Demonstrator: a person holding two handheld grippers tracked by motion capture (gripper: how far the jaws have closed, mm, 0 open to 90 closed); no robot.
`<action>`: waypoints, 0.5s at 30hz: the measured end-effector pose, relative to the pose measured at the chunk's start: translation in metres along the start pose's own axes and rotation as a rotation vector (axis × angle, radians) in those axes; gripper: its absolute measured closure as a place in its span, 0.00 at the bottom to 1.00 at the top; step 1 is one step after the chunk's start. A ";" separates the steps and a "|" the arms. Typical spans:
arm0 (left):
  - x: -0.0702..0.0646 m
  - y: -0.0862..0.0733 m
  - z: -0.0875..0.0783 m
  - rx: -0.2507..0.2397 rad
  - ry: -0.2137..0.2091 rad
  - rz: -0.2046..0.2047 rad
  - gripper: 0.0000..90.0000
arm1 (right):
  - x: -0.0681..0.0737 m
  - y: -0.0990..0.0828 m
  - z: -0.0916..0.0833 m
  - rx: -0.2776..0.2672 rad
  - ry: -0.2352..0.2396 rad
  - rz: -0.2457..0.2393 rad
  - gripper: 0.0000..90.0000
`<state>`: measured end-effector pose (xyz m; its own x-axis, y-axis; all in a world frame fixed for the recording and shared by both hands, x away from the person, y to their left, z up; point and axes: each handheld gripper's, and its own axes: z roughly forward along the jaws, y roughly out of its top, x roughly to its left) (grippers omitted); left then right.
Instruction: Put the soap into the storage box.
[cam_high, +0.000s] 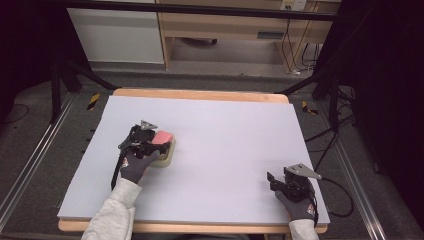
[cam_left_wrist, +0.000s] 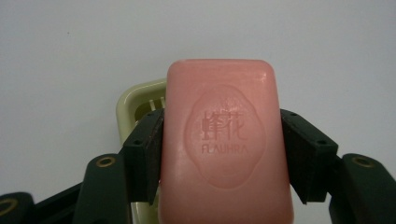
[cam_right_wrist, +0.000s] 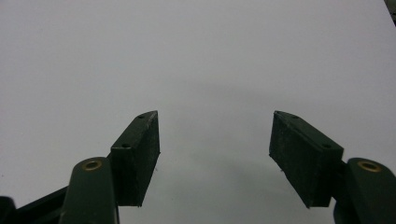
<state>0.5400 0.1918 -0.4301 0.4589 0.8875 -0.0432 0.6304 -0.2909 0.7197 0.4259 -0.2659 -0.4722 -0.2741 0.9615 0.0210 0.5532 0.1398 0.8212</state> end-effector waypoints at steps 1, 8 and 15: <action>0.001 -0.001 0.001 0.003 0.001 -0.003 0.41 | 0.000 0.000 0.000 0.000 -0.001 -0.002 0.37; 0.002 -0.003 0.005 0.015 0.010 -0.004 0.41 | 0.000 0.000 0.000 0.000 -0.001 -0.001 0.37; 0.001 -0.006 0.011 0.029 0.017 -0.007 0.41 | 0.000 0.000 0.000 -0.001 -0.004 -0.006 0.37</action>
<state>0.5436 0.1901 -0.4421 0.4439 0.8953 -0.0365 0.6516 -0.2946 0.6990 0.4260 -0.2662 -0.4725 -0.2744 0.9615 0.0140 0.5509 0.1452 0.8218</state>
